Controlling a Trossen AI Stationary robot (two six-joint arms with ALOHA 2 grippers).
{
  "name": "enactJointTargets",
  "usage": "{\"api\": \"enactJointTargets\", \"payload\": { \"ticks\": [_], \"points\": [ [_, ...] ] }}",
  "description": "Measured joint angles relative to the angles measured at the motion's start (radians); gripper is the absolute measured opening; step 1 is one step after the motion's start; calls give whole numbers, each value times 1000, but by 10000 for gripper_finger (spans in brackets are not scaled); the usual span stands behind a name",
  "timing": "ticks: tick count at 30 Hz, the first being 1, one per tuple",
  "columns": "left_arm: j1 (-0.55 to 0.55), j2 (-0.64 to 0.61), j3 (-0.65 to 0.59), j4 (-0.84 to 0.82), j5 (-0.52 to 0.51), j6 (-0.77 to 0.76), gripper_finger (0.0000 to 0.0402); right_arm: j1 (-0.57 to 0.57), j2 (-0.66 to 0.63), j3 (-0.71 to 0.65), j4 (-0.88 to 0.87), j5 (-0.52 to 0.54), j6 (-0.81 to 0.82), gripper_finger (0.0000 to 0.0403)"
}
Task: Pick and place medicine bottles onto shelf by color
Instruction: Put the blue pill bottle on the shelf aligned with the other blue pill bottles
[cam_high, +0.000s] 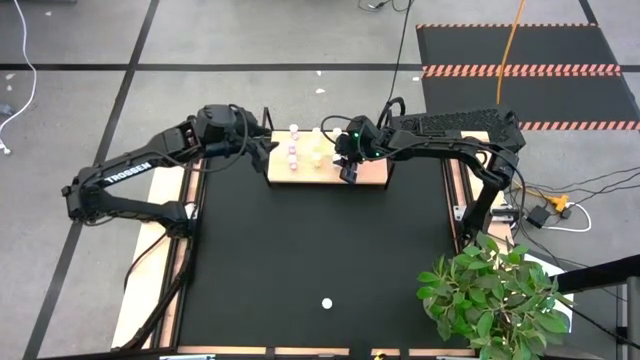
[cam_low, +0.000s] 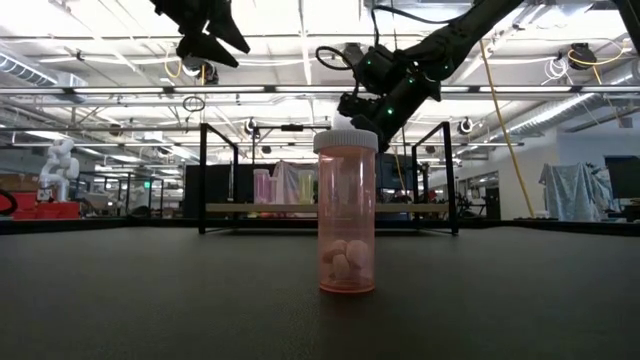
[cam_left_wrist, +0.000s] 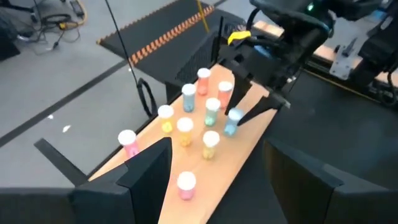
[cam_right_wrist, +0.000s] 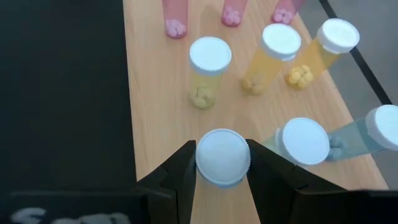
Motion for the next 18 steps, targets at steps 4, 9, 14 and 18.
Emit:
{"api": "enactJointTargets", "payload": {
  "ticks": [4, 9, 14, 18],
  "points": [
    [4, 3, 0, 29, 1, 4, 253, -1, 0, 0, -3, 0, -16, 119],
    [5, 13, 0, 40, 1, 4, 253, -5, 0, 0, -5, 0, -15, 119],
    [5, 21, 0, 31, 2, -1, 253, -5, 0, 0, -14, -2, -26, 119],
    [5, 19, 0, 35, 2, -1, 253, -5, 0, 0, -21, -3, -33, 119]
  ]
}}
